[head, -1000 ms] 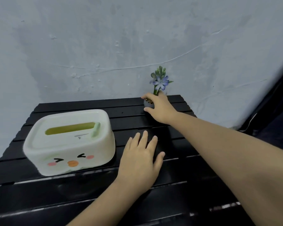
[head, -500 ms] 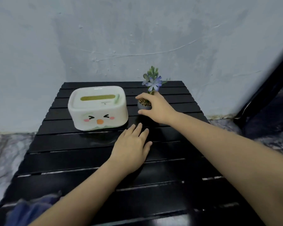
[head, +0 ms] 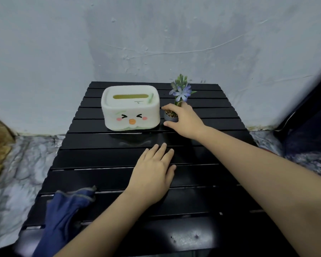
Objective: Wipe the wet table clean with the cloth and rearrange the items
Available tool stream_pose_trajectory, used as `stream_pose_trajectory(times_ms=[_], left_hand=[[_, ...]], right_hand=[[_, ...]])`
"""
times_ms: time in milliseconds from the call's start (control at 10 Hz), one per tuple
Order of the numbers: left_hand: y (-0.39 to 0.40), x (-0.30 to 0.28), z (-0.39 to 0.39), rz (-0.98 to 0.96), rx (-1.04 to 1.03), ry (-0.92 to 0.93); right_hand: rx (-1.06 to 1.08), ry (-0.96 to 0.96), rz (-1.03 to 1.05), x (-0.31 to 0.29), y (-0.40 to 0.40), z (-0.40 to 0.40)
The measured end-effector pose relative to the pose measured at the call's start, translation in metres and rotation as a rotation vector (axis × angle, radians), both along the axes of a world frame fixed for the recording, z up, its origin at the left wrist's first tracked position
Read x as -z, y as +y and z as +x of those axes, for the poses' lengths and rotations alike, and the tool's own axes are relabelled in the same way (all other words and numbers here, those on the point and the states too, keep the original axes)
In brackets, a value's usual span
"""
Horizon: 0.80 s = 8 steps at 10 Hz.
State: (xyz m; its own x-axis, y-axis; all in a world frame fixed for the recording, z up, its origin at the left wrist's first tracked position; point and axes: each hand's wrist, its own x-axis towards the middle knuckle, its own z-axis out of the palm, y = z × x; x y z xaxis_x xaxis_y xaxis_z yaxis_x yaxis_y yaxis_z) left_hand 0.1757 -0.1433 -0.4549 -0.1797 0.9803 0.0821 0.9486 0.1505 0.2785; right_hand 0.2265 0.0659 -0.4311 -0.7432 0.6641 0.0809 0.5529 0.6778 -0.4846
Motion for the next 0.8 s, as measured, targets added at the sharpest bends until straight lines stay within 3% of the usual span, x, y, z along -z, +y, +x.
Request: stream_pose_trajectory(times_ms=[200,400,600,800], left_hand=[[-0.003,0.001,0.001,0.008,-0.006,0.006],[-0.013,0.005,0.004,0.029,-0.029,0.01],[-0.045,0.008,0.015,0.033,-0.083,0.049],[-0.087,0.024,0.048,0.21,-0.118,-0.022]], right_hand=[[0.027,-0.024,0.008,-0.009,-0.013,0.006],[0.159,0.087,-0.033,-0.004,-0.067,0.048],[0.157,-0.223,-0.038,0.015,-0.137,0.106],[0.254,-0.329,-0.098,-0.012,-0.208,0.133]])
